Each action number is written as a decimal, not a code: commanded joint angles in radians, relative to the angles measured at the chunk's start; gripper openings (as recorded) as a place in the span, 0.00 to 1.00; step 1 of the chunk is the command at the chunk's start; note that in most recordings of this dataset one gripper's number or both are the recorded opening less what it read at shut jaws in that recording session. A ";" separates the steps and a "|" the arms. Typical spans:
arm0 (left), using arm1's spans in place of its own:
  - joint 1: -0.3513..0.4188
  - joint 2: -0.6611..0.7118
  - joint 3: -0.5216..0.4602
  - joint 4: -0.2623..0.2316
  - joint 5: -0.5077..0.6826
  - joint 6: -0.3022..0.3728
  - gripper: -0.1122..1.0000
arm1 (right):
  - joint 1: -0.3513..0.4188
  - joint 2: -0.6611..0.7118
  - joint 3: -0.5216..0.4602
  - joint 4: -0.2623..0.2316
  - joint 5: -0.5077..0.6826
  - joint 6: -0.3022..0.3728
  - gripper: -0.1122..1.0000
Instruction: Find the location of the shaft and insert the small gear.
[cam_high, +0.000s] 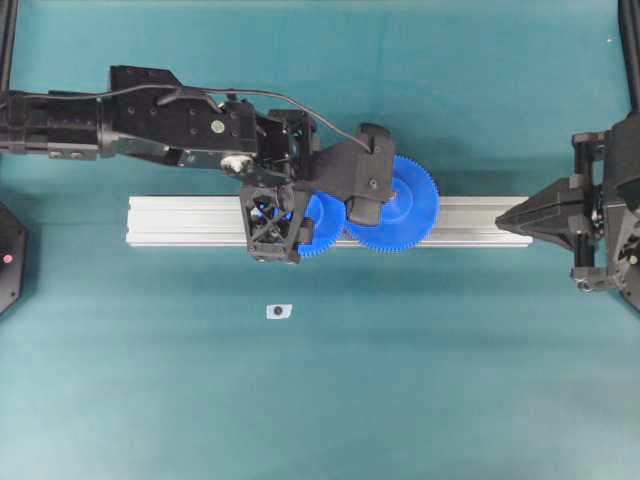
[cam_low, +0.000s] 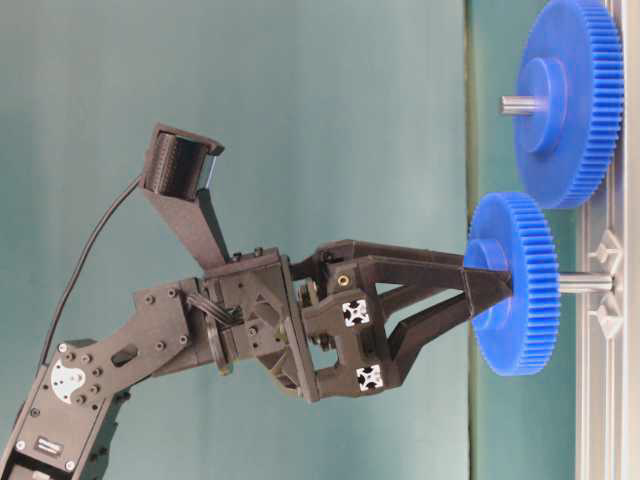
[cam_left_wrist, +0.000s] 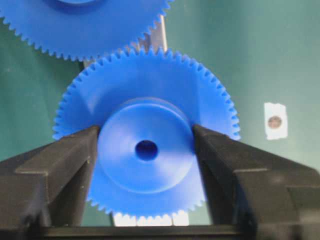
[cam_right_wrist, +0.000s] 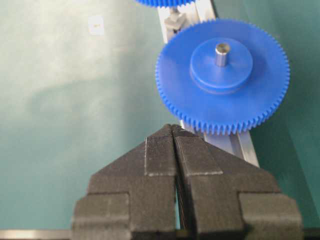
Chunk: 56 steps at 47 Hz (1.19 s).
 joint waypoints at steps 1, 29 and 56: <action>0.005 -0.015 -0.026 0.009 -0.006 -0.002 0.81 | -0.003 0.003 -0.009 0.002 -0.009 0.009 0.08; -0.009 -0.029 -0.044 0.009 0.002 -0.002 0.82 | -0.002 0.003 -0.011 0.002 -0.009 0.011 0.08; -0.046 -0.040 -0.049 0.009 0.041 -0.026 0.82 | -0.002 0.003 -0.008 0.002 -0.009 0.011 0.08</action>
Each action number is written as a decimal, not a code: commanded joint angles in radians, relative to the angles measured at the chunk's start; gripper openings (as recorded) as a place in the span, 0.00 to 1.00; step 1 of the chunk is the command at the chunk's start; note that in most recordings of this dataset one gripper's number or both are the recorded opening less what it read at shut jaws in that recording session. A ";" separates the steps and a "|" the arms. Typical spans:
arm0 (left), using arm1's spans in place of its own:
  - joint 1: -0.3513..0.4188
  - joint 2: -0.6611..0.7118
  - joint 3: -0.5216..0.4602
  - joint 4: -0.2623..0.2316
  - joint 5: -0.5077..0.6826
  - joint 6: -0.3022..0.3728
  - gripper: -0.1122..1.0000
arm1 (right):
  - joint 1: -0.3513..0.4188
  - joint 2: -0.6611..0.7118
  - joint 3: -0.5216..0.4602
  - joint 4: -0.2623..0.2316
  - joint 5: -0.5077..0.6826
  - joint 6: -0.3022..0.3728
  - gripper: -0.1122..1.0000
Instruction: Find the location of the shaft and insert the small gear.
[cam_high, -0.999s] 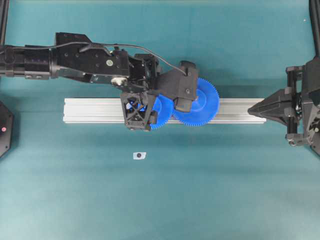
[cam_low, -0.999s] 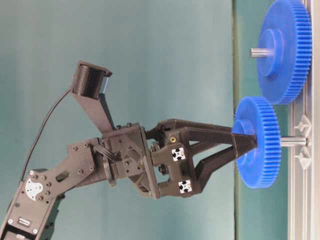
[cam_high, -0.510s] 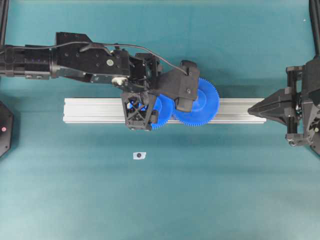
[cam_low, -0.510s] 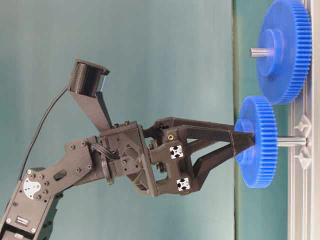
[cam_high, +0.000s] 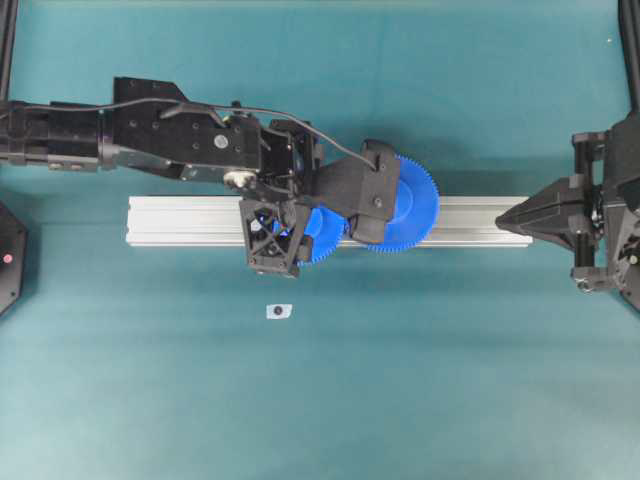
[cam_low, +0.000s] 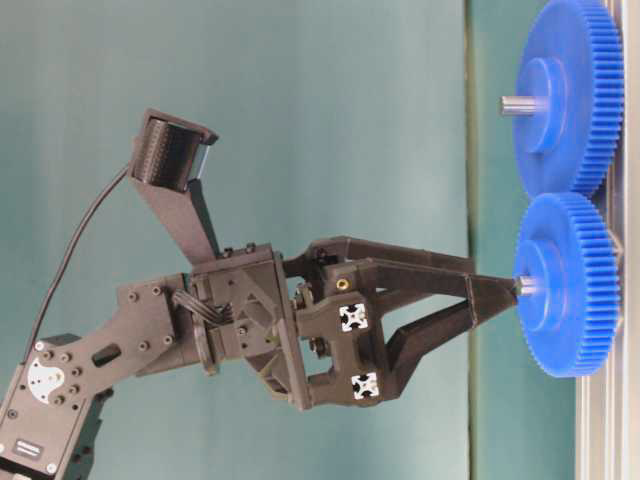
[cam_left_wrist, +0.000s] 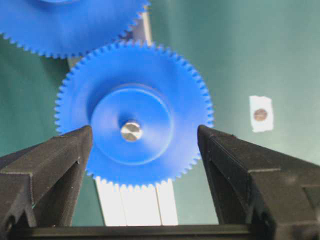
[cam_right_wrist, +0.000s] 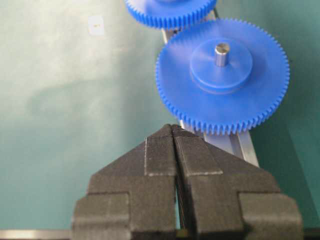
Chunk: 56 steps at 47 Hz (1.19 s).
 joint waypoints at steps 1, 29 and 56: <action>0.002 -0.038 -0.026 0.005 -0.002 -0.002 0.82 | -0.003 0.003 -0.008 0.002 -0.009 0.009 0.08; 0.008 -0.074 -0.041 0.005 0.026 -0.002 0.82 | -0.003 0.003 -0.008 0.002 -0.009 0.009 0.08; 0.015 -0.101 -0.057 0.005 0.052 -0.002 0.82 | -0.002 0.005 -0.008 0.002 -0.011 0.008 0.08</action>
